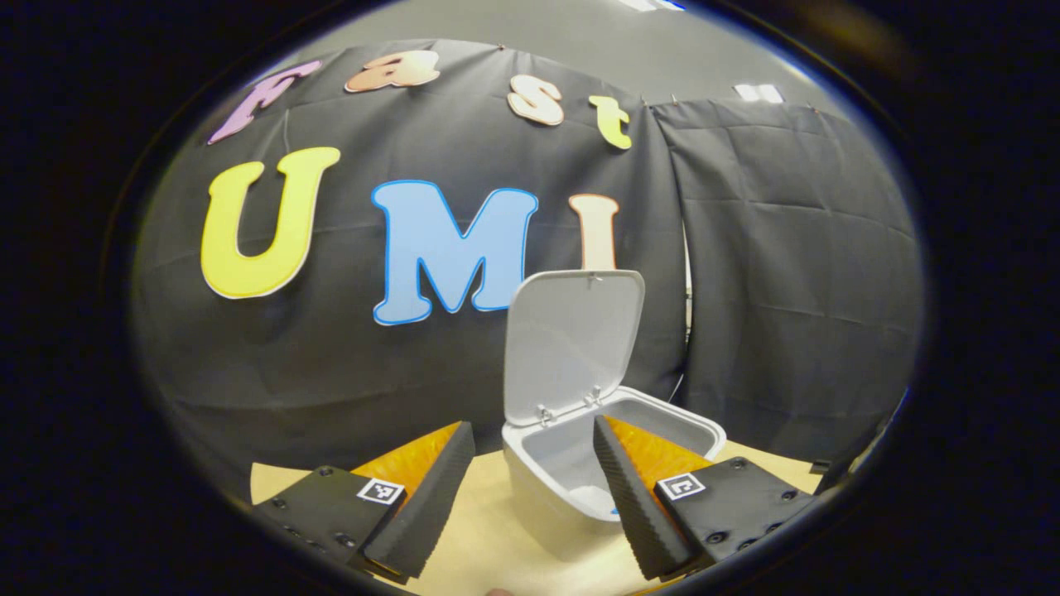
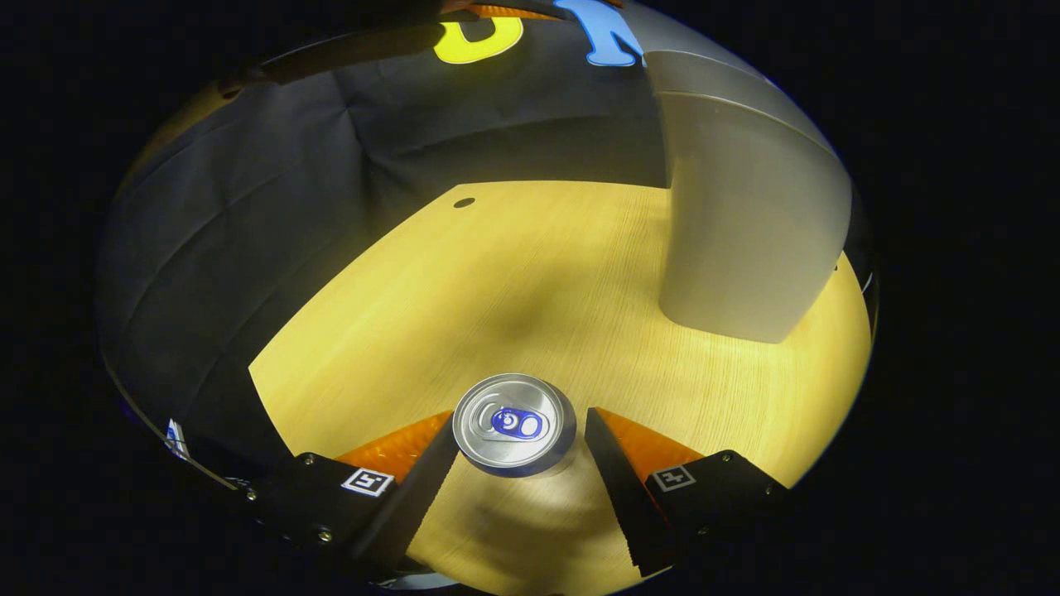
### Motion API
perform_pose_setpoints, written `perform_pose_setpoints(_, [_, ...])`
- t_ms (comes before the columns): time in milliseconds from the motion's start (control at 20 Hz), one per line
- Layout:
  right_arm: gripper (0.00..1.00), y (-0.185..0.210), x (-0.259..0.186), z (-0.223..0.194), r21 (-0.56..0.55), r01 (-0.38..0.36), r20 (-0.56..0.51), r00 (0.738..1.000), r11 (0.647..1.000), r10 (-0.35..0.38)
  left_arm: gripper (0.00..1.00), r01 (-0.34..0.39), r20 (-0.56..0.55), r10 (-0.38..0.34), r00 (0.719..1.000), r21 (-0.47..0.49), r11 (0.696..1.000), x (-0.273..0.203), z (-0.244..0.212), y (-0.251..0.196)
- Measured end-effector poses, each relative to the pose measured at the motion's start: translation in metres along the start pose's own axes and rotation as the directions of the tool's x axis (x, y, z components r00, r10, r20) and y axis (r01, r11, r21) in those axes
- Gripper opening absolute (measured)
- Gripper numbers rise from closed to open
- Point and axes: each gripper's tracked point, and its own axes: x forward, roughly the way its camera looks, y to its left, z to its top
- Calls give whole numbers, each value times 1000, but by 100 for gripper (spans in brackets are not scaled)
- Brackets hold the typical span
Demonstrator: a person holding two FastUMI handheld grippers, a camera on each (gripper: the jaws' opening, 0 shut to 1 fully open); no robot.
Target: Press the lid of the desktop garbage bin to open it, pick up the crumpled paper on the desktop and throw it into the bin, then pick up the pop can on the desktop and drop it into the bin, and finally close the garbage bin lid.
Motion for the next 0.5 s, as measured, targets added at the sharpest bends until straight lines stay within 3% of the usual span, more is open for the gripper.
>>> perform_pose_setpoints(500, [88,-2,1,6,-19,29,4,1000,999,-29,95,-76,2,76,997,34,997,-37,0,30])
